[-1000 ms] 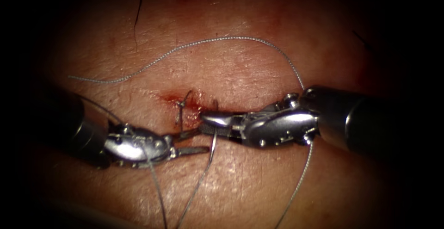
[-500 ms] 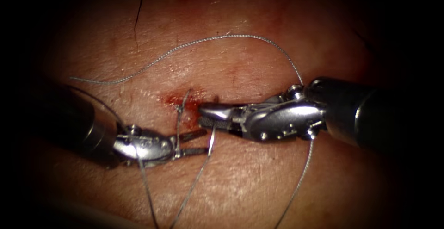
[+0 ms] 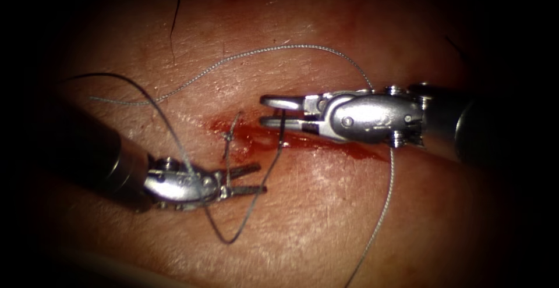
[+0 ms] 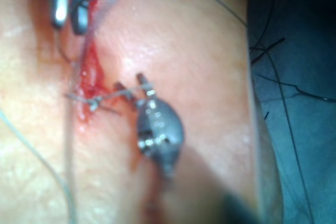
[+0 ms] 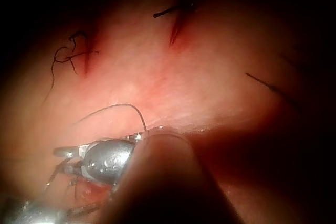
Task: Wound Closure
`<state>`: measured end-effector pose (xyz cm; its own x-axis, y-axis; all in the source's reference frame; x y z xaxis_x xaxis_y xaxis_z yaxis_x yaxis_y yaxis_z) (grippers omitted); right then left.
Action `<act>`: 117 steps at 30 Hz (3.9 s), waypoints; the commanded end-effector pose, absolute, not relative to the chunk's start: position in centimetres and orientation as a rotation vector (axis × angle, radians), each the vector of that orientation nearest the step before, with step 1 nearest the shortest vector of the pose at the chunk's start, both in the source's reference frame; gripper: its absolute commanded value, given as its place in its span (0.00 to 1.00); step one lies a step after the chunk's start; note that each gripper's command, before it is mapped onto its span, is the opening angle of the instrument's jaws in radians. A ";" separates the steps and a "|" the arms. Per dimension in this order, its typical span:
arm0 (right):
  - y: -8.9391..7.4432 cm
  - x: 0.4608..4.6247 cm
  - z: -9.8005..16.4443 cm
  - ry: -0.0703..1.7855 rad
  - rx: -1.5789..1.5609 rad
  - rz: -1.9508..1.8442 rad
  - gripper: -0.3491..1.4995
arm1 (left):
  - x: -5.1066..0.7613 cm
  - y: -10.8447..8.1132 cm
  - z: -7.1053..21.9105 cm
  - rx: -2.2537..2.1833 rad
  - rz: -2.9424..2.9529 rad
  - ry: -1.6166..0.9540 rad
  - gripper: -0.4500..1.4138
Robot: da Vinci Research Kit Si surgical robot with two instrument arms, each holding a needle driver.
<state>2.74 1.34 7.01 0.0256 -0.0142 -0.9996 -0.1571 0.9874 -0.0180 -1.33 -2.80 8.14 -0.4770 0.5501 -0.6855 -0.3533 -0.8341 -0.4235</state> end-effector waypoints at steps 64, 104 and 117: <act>1.2 3.03 7.2 1.126 0.341 0.685 0.00 | -1.26 -2.9 8.1 -1.177 2.306 -0.323 0.42; 0.7 2.80 7.4 1.193 0.781 0.869 0.92 | -1.27 -2.8 8.1 -1.228 2.401 -0.249 0.42; 1.0 2.17 7.2 1.189 0.708 0.903 0.96 | -1.42 -2.8 7.9 -1.342 2.702 0.127 0.49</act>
<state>2.08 0.99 7.13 0.1173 0.8764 -0.4672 -0.2113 0.4816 0.8505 -1.42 -2.69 7.84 -0.6009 0.0560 -0.7974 -0.1461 -0.9884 0.0406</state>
